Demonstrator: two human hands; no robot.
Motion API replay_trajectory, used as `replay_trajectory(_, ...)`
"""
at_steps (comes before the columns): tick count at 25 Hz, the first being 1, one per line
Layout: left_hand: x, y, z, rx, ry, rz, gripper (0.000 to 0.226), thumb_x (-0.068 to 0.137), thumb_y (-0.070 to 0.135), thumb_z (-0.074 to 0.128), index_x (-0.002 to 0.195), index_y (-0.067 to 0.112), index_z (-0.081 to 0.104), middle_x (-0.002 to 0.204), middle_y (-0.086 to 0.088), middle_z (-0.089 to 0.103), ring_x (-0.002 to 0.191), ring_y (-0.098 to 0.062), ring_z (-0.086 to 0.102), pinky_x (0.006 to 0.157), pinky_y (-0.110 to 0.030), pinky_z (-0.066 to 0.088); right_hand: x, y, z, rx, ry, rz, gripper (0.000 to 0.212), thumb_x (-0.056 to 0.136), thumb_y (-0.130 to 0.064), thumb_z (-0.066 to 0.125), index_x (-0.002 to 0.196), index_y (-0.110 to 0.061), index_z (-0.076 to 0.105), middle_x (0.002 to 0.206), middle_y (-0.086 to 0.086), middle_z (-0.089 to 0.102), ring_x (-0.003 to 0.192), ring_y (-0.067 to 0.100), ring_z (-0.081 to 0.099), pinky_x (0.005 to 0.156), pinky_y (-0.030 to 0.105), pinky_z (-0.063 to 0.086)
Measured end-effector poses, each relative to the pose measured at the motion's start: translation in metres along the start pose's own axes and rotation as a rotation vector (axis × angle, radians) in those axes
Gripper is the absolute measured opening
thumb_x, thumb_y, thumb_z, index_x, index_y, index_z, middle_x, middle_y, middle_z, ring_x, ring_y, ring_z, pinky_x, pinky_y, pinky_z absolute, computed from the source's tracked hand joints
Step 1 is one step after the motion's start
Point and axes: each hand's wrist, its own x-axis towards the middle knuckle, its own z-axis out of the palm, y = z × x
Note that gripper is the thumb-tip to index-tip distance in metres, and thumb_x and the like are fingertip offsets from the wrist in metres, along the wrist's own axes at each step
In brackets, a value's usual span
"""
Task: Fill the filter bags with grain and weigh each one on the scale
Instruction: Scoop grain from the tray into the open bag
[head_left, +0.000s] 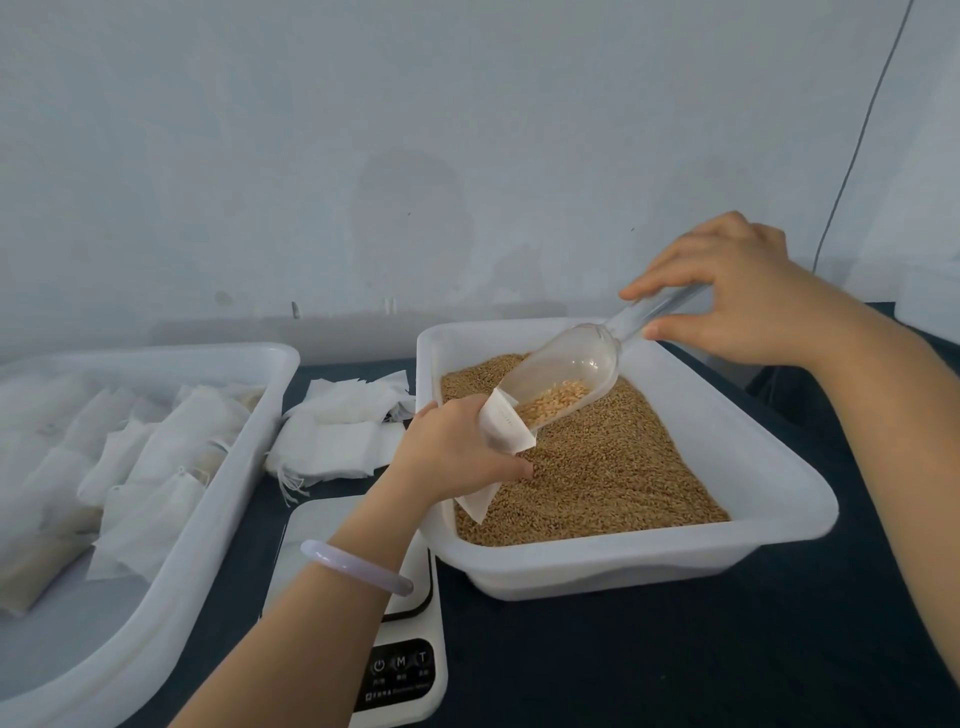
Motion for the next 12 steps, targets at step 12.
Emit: replay_trajectory(12,0.0002,-0.0008,0.0,-0.185,0.071,-0.085,0.026,0.068,0.039,0.074,0.088,0.03,0.06,0.081,0.011,0.067,0.081,-0.008,0.063,0.075,-0.033,0.053,0.0018,0.0002,0.0024,-0.01,0.122,-0.062,0.033,0.076,-0.023,0.075,0.106,-0.035,0.067,0.105,-0.017,0.054,0.117,0.012,0.029,0.093,0.02,0.009)
